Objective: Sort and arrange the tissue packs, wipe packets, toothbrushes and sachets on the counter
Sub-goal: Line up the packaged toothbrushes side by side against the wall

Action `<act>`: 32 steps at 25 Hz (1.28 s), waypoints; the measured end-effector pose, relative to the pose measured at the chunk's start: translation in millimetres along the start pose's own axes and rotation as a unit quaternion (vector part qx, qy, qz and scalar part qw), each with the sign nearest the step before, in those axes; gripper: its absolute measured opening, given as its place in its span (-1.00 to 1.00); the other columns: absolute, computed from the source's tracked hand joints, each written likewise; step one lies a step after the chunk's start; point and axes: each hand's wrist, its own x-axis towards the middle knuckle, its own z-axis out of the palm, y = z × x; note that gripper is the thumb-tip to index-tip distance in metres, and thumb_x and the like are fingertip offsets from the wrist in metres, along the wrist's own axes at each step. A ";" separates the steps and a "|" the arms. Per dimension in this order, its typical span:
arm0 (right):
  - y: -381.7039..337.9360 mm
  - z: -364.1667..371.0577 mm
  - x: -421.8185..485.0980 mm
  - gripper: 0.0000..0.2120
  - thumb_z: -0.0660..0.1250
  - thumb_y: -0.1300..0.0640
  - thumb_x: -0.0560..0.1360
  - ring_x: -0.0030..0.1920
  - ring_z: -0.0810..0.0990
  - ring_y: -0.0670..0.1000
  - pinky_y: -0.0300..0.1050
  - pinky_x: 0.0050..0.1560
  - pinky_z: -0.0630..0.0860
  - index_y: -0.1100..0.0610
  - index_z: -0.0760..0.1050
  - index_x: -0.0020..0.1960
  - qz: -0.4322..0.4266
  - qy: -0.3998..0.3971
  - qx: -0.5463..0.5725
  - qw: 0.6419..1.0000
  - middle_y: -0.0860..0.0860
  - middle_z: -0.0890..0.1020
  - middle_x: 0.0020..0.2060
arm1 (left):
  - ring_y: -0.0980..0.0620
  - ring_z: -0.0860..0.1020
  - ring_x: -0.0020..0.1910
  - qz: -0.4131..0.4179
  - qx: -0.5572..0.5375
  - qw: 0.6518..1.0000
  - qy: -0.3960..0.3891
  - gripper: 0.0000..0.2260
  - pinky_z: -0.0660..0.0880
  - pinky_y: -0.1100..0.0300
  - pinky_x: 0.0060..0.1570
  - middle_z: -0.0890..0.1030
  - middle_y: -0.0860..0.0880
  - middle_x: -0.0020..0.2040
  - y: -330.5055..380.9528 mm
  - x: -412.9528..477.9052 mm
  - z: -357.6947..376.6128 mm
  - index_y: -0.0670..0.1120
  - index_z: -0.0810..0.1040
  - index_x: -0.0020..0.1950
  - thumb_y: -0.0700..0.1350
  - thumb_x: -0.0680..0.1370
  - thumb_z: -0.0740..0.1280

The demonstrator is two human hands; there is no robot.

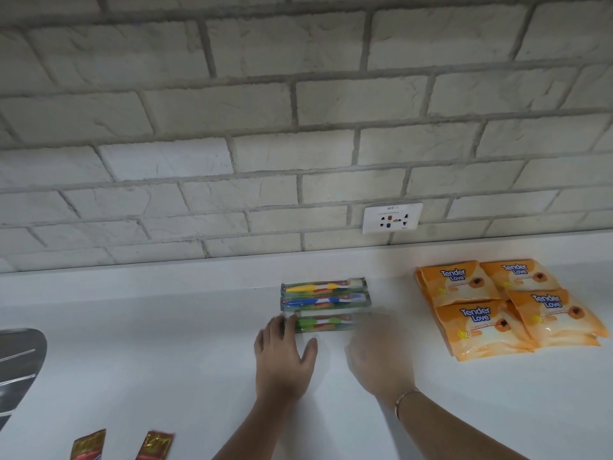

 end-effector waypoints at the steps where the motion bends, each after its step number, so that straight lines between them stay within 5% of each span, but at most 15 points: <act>1: 0.0 0.6 0.1 -0.59 0.22 -0.11 0.48 0.17 0.49 0.02 0.10 0.14 0.46 -0.06 0.44 0.30 0.001 0.001 -0.002 1.000 -0.07 0.56 0.15 | -0.01 0.40 0.38 0.002 0.000 1.000 0.004 -0.50 0.30 -0.01 0.46 0.49 0.01 0.35 -0.2 0.1 0.1 0.02 0.44 0.41 0.25 0.55 0.20; 6: -0.4 1.6 -0.2 -0.62 0.24 -0.11 0.46 0.11 0.48 0.02 0.08 0.08 0.44 -0.06 0.45 0.25 0.012 0.008 -0.020 1.000 -0.06 0.55 0.08 | -0.01 0.42 0.36 0.008 0.006 1.000 0.011 -0.51 0.30 0.00 0.44 0.50 0.01 0.33 -1.4 -0.3 2.7 0.04 0.48 0.40 0.25 0.55 0.21; 17: 1.7 4.5 2.2 -0.52 0.16 -0.15 0.51 0.37 0.43 0.02 0.20 0.23 0.45 -0.06 0.38 0.40 0.011 -0.003 -0.017 1.000 -0.06 0.52 0.32 | -0.06 0.25 0.56 -0.007 -0.014 1.000 -0.007 -0.35 0.23 -0.07 0.54 0.32 -0.01 0.56 -1.6 0.8 3.7 0.00 0.25 0.58 0.29 0.56 0.18; 22: 2.4 5.5 1.2 -0.58 0.17 -0.12 0.50 0.29 0.47 0.03 0.19 0.21 0.46 -0.06 0.42 0.33 0.008 0.009 -0.014 1.000 -0.05 0.55 0.26 | -0.02 0.44 0.34 0.005 -0.037 0.999 0.034 -0.49 0.35 0.01 0.42 0.50 0.01 0.34 -0.3 -1.4 1.1 -0.02 0.43 0.40 0.23 0.55 0.25; 32: 4.0 7.5 2.8 -0.54 0.16 -0.13 0.51 0.38 0.41 0.04 0.21 0.23 0.45 -0.06 0.39 0.38 0.013 -0.003 -0.026 1.000 -0.04 0.52 0.32 | 0.01 0.41 0.39 -0.001 -0.029 0.999 0.027 -0.48 0.33 0.00 0.45 0.48 0.04 0.39 -1.1 -1.2 2.3 0.02 0.41 0.43 0.26 0.57 0.19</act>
